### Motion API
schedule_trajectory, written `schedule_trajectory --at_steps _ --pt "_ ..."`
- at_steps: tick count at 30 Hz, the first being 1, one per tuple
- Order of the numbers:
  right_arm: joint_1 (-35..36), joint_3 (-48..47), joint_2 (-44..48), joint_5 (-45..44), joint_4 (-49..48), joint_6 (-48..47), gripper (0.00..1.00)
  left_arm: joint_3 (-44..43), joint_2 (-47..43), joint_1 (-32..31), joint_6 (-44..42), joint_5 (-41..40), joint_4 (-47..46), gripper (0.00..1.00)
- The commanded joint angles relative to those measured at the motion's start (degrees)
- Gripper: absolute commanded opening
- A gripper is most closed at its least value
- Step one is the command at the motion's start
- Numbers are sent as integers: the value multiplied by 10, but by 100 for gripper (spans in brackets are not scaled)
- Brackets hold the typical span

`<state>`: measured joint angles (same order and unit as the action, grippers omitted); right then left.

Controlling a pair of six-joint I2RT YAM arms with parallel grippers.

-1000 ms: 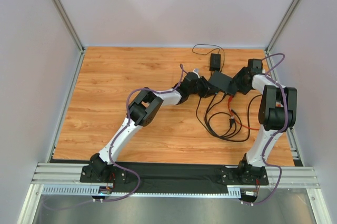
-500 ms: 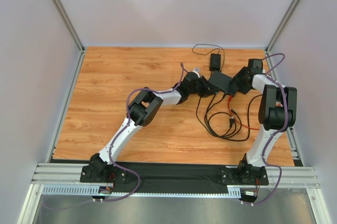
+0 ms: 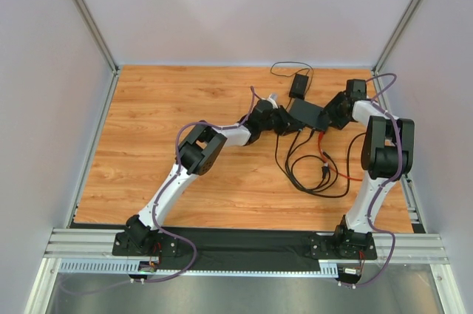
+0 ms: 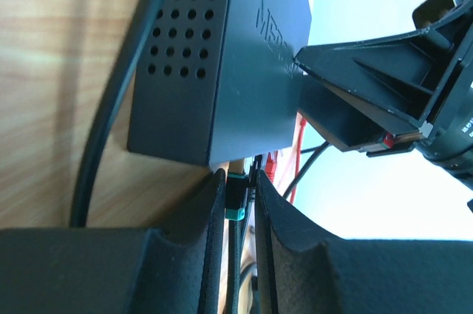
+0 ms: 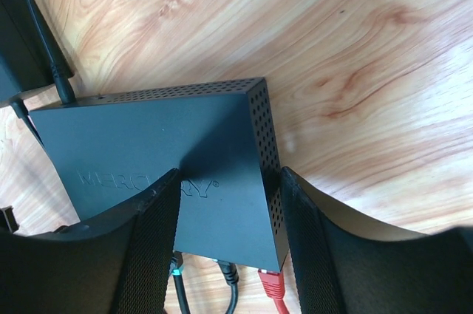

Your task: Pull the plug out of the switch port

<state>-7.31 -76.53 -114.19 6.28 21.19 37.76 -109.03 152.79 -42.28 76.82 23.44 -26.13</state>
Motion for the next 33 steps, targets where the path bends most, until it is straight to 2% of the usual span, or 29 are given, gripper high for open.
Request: schedule_trajectory --at_steps 1,3,7,11,16,18,21,26,30,33 --pt "5 7 -38 -45 39 5 56 42 -7 0 9 63 44 0" --pt "6 6 -38 -47 41 8 56 44 -4 -2 20 74 34 0" --pt "9 11 -38 -48 38 18 55 36 -7 -3 -4 73 72 0" --pt "19 -15 -28 -62 62 -21 60 17 -10 4 -36 62 85 0" --pt "27 -44 19 -158 133 -69 68 -31 -1 6 -78 71 130 0" --pt "37 -77 24 -201 183 -79 68 -35 1 6 -76 76 128 0" --pt "66 -99 32 -222 212 -97 68 -35 3 6 -76 78 126 0" --pt "117 -124 37 -228 227 -127 63 -25 1 6 -77 79 116 0" --pt "131 -143 26 -207 220 -147 57 -19 -5 5 -79 78 114 0" --pt "131 -180 -4 -183 233 -145 45 -15 -5 5 -79 78 110 0"
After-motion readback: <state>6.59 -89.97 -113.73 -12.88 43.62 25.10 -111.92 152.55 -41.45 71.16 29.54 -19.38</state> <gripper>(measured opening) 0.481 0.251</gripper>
